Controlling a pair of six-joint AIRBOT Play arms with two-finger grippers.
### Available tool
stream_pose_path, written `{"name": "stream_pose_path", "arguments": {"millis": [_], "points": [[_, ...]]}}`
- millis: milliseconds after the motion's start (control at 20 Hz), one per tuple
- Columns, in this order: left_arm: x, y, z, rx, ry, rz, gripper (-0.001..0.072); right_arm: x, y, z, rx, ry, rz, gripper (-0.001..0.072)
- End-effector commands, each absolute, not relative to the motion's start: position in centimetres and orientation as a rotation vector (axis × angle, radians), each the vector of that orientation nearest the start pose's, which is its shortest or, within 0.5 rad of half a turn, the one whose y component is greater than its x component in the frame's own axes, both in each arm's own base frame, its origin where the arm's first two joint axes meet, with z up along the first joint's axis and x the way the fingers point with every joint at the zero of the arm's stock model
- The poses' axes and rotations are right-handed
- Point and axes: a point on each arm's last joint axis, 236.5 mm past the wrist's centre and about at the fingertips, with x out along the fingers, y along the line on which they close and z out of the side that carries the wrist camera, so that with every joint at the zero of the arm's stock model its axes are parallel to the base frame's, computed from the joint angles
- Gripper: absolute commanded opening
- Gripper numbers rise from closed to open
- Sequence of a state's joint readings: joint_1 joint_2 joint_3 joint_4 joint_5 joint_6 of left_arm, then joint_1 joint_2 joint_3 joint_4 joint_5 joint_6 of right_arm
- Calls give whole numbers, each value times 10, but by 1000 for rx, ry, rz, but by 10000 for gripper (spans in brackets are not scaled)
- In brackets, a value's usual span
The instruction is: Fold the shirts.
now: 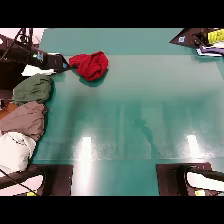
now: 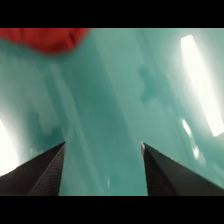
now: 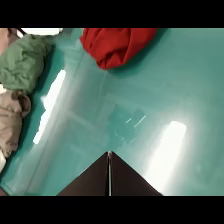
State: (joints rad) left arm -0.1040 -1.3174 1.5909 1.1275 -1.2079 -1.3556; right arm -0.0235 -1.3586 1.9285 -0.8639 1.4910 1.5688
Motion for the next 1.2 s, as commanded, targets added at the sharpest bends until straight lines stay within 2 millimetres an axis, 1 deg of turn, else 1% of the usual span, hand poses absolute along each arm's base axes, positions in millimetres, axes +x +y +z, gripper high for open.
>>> {"name": "stream_pose_path", "arguments": {"millis": [0, 50, 100, 150, 300, 350, 450, 550, 700, 750, 800, 850, 900, 950, 1000, 1050, 1100, 1150], "points": [[494, -135, 175, -134, 735, -429, 550, 414, 143, 286, 394, 844, 600, 16], [514, -133, 160, -145, 722, -407, 550, 413, 143, 286, 393, 846, 600, 16], [531, -132, 139, -154, 725, -386, 550, 413, 143, 286, 393, 848, 600, 16], [545, -131, 116, -163, 742, -370, 551, 412, 143, 285, 392, 852, 601, 16], [575, -132, 43, -182, 826, -345, 551, 405, 144, 280, 381, 886, 610, 16], [583, -132, 25, -179, 843, -344, 551, 402, 144, 278, 377, 902, 614, 16], [595, -138, -3, -205, 872, -352, 551, 396, 145, 274, 368, 931, 621, 16], [603, -146, -15, -234, 867, -379, 550, 395, 145, 273, 367, 936, 622, 16], [611, -149, -17, -223, 832, -382, 548, 396, 145, 274, 368, 931, 621, 16], [612, -149, -16, -224, 829, -381, 514, 397, 145, 274, 369, 927, 620, 16], [610, -151, -15, -236, 833, -387, 289, 397, 144, 274, 370, 926, 619, 17], [607, -154, -16, -248, 846, -397, 143, 397, 144, 274, 370, 926, 619, 16], [602, -158, -16, -257, 869, -415, 44, 397, 144, 274, 370, 926, 619, 16], [593, -163, -13, -251, 904, -447, 25, 397, 144, 274, 370, 926, 619, 16], [586, -170, -2, -239, 934, -490, 24, 397, 144, 275, 369, 923, 619, 16], [581, -176, 16, -221, 944, -533, 24, 398, 144, 278, 369, 913, 619, 16], [577, -181, 43, -197, 936, -580, 23, 401, 144, 283, 369, 892, 617, 16], [572, -189, 81, -163, 909, -638, 23, 403, 144, 290, 367, 863, 616, 16]]}}
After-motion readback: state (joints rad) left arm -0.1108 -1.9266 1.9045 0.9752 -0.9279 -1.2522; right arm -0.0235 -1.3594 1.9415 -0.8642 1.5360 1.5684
